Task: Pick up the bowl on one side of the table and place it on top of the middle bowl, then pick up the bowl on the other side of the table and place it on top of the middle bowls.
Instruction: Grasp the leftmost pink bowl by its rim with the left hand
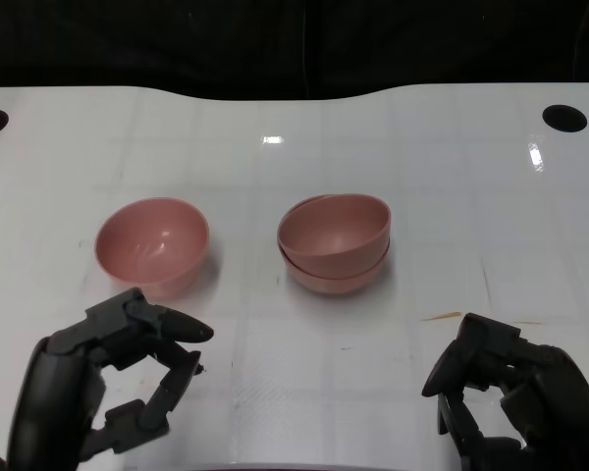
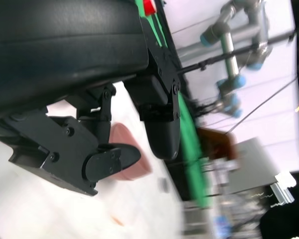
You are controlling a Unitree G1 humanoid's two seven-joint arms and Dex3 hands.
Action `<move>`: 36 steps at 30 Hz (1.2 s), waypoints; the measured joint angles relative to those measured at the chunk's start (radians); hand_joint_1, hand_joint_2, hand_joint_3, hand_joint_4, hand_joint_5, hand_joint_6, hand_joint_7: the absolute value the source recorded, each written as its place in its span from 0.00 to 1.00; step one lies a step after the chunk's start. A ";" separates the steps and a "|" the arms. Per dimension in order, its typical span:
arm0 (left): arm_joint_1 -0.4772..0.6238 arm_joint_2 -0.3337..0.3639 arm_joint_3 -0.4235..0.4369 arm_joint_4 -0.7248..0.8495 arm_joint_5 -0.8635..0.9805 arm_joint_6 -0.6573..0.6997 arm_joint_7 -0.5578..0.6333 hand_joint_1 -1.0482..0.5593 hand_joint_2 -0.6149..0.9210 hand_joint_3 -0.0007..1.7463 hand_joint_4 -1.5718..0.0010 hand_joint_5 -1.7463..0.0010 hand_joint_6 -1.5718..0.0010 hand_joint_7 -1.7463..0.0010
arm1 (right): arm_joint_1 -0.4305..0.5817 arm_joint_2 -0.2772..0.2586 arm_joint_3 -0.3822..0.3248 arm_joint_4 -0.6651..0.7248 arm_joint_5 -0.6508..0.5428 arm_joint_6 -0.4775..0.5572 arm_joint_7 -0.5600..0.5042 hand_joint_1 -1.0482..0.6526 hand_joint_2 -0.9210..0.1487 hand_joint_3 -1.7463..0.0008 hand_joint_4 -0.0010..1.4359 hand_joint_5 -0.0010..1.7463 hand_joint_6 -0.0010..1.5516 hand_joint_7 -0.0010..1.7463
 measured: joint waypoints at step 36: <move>-0.570 0.238 -0.382 0.230 0.962 0.736 -0.208 0.27 0.99 0.00 0.68 0.95 0.77 0.99 | 0.016 0.050 -0.023 -0.009 -0.004 0.056 0.038 0.47 0.50 0.21 0.59 1.00 0.45 0.97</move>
